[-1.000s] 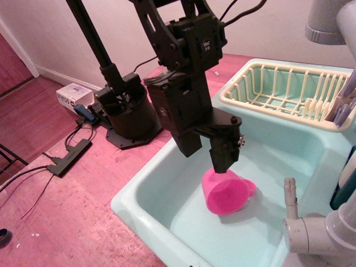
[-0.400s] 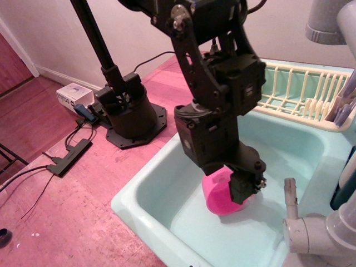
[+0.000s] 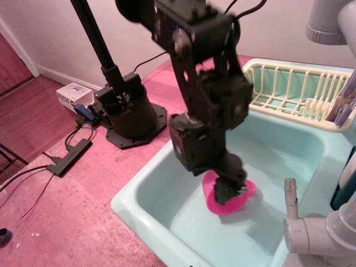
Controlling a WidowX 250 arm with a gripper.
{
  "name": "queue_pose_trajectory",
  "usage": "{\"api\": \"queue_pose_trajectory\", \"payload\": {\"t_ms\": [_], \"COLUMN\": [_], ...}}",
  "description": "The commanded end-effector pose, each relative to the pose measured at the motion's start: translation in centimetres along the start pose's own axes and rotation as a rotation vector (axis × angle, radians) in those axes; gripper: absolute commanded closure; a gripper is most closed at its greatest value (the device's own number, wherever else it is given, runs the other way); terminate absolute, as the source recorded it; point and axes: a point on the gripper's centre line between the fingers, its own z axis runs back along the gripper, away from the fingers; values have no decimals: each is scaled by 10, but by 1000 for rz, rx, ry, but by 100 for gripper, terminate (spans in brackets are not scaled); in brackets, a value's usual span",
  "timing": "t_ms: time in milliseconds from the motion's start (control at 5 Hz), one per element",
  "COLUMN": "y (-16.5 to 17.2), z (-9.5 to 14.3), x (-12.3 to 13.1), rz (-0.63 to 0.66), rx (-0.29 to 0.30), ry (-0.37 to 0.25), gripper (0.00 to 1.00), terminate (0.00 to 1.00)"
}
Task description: Flip cup upright
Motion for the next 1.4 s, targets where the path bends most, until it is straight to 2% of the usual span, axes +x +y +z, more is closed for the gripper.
{"api": "queue_pose_trajectory", "payload": {"t_ms": [0,200,600,800,1000,1200], "y": [-18,-27,-27,-23,-22,-18], "z": [10,3,0,5,21,37], "x": [-9,-7,-4,-4,-9,-15], "rz": [-6,-24,35,71,122,165], "rx": [38,-11,71,86,199,233], "ry": [16,10,13,-18,36,62], "gripper": [0,100,100,100,0,0], "terminate": [0,0,0,0,0,0]}}
